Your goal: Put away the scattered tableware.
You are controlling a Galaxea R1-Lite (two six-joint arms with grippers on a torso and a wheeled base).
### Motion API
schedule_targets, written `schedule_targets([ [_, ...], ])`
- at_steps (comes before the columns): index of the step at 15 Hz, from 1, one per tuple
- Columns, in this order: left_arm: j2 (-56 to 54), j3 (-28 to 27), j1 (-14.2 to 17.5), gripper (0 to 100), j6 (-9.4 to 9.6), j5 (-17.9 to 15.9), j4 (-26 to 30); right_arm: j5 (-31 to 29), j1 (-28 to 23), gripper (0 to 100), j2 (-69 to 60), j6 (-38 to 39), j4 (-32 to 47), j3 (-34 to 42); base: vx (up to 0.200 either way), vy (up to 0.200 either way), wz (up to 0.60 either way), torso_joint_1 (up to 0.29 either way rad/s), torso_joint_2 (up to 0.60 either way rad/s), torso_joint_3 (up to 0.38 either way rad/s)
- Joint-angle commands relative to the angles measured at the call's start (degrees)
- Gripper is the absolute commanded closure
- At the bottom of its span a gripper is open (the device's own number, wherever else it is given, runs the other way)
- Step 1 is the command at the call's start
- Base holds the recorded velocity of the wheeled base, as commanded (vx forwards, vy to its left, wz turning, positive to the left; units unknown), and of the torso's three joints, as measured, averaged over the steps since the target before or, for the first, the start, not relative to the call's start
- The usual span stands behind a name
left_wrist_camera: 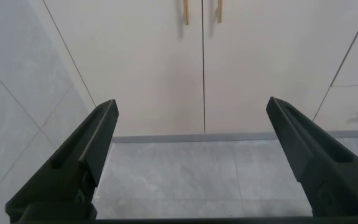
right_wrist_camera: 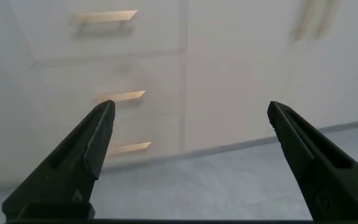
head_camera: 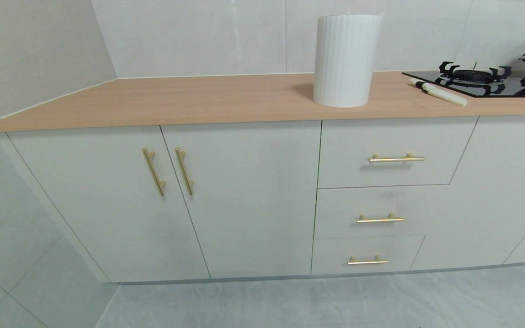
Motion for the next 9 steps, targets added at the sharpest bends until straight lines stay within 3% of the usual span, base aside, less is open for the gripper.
schedule_targets([
  [1, 0.09, 0.03, -0.04, 0, -0.01, -0.01, 0.04, 4.47, 0.02, 0, 0.00, -0.14, -0.13, 1.53, 0.000, 0.000, 0.00, 0.000, 0.00, 0.000],
  [2, 0.09, 0.03, -0.04, 0, 0.08, -0.01, -0.05, 6.93, 0.02, 0, 0.00, -0.23, 0.49, 1.62, 0.000, 0.000, 0.00, 0.000, 0.00, 0.000],
  [4, 0.09, 0.12, 0.05, 0, 2.89, -0.19, -0.05, 8.86, 0.02, 0, 0.09, 1.00, 2.60, 1.53, 0.000, 0.000, 0.00, 0.000, 0.00, 0.000],
  [9, 0.09, 0.12, 0.05, 0, 3.24, -0.54, -0.05, 8.86, 0.02, 0, 0.00, 1.61, 2.51, 1.53, 0.000, 0.000, 0.00, 0.000, 0.00, 0.000],
])
